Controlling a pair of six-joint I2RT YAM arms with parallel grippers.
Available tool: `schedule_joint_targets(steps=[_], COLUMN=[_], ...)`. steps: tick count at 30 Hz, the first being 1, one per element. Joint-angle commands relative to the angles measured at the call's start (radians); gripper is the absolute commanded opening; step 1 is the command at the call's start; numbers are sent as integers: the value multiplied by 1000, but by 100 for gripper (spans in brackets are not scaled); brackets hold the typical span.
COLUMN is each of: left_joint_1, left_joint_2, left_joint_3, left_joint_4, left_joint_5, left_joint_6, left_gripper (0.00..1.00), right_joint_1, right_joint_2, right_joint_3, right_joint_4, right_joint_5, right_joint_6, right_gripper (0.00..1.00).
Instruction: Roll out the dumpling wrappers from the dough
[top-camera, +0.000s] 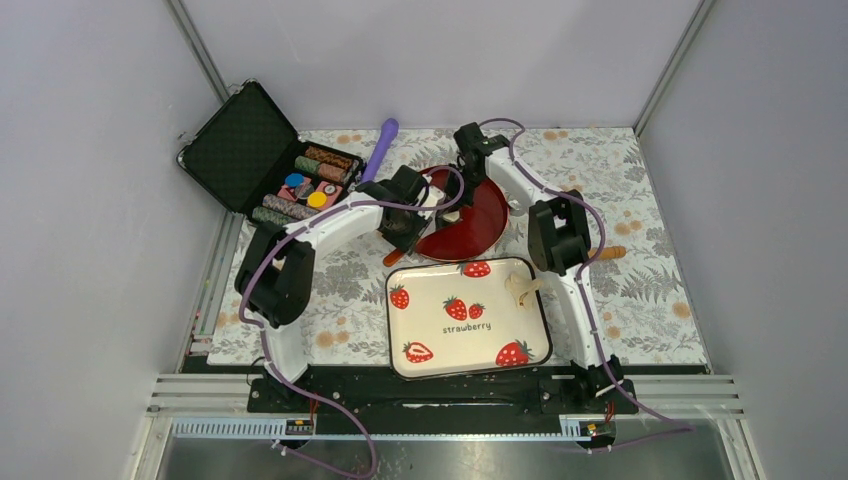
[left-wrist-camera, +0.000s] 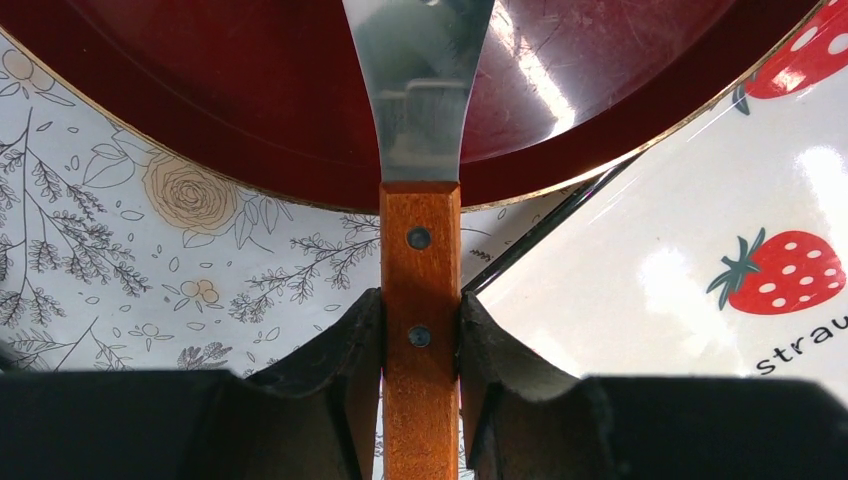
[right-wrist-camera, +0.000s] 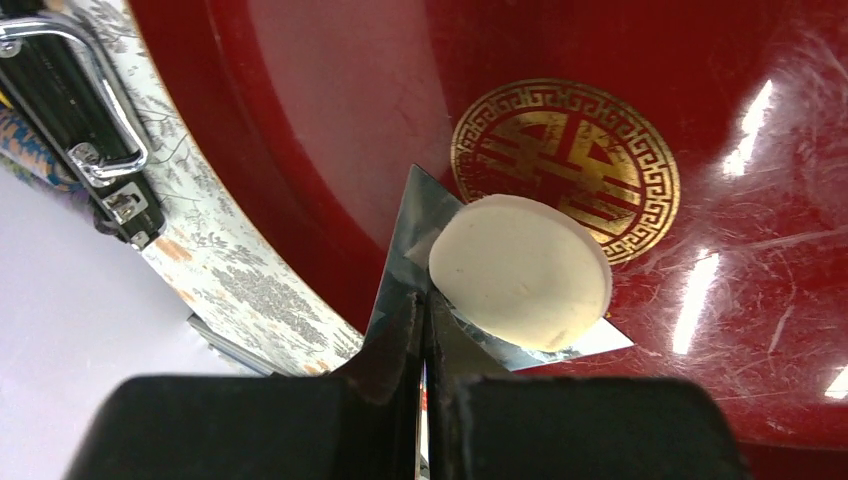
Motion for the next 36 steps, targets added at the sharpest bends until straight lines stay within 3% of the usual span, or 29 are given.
schedule_joint_targets(steps=[1,21,36], left_joint_1=[7,13,17], left_joint_2=[-2,-31,-77], left_joint_3=[52,53,115], left_joint_4=[29,-25,-167], left_joint_5=[19,-18,-167], left_joint_6=[-8,10,77], left_gripper=[0,0,0], right_joint_1=[9,2,-2], right_joint_2=[10,52,48], right_joint_3=[37,82,83], right_joint_4=[-56,-117,-129], right_joint_5=[59,113,63], right_joint_6=[19,38,9], right_gripper=[0,0,0])
